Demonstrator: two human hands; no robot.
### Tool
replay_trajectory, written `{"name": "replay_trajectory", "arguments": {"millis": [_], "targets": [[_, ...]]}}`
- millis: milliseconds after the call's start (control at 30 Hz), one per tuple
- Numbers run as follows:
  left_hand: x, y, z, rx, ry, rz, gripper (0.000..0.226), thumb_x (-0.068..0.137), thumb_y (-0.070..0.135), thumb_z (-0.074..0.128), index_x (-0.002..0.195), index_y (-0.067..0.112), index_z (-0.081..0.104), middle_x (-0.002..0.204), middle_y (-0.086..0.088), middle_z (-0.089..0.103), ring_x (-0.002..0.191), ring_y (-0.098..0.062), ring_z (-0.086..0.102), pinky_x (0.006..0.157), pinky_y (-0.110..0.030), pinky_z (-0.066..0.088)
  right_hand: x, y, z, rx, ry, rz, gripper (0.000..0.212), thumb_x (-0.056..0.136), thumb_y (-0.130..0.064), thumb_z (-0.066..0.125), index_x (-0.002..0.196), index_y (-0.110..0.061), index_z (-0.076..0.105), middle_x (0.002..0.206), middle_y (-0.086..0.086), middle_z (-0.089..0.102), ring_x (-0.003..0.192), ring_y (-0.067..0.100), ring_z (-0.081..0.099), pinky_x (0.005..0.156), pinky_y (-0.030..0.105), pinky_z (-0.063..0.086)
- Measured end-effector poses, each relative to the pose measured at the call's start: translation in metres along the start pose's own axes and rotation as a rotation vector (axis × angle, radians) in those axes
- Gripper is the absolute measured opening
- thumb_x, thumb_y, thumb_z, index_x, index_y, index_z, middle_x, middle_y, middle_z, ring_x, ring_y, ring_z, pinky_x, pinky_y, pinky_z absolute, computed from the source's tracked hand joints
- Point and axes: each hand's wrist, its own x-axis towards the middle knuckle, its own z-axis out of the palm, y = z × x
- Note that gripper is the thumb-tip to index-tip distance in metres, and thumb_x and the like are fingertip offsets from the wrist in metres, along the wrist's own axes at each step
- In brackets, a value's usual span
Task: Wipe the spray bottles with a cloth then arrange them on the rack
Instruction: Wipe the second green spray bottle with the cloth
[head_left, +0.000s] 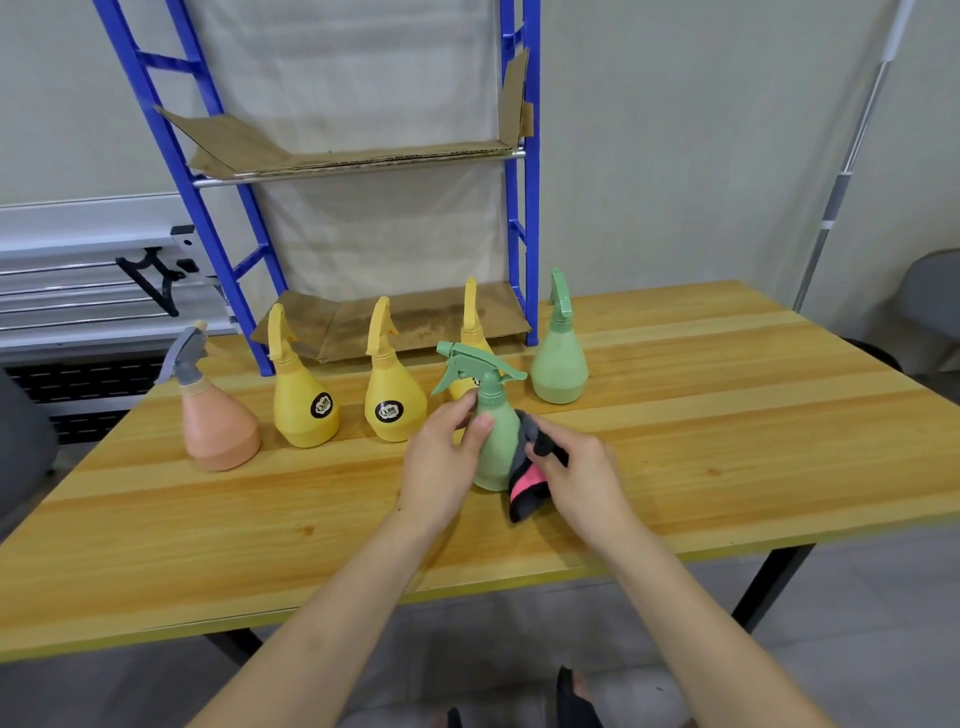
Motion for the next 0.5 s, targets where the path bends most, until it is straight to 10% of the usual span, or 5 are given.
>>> {"name": "replay_trajectory", "arguments": {"millis": [500], "targets": [[-0.001, 0.001, -0.003, 0.009, -0.013, -0.012, 0.045, 0.103, 0.036, 0.057, 0.147, 0.026, 0.054, 0.126, 0.007, 0.061, 0.115, -0.01, 0.058, 0.098, -0.028, 0.047, -0.008, -0.001, -0.005, -0.097, -0.01, -0.014, 0.035, 0.099, -0.012, 0.059, 0.124, -0.035, 0.071, 0.101, -0.014, 0.077, 0.096, 0.011, 0.069, 0.088, 0.037, 0.057]]}}
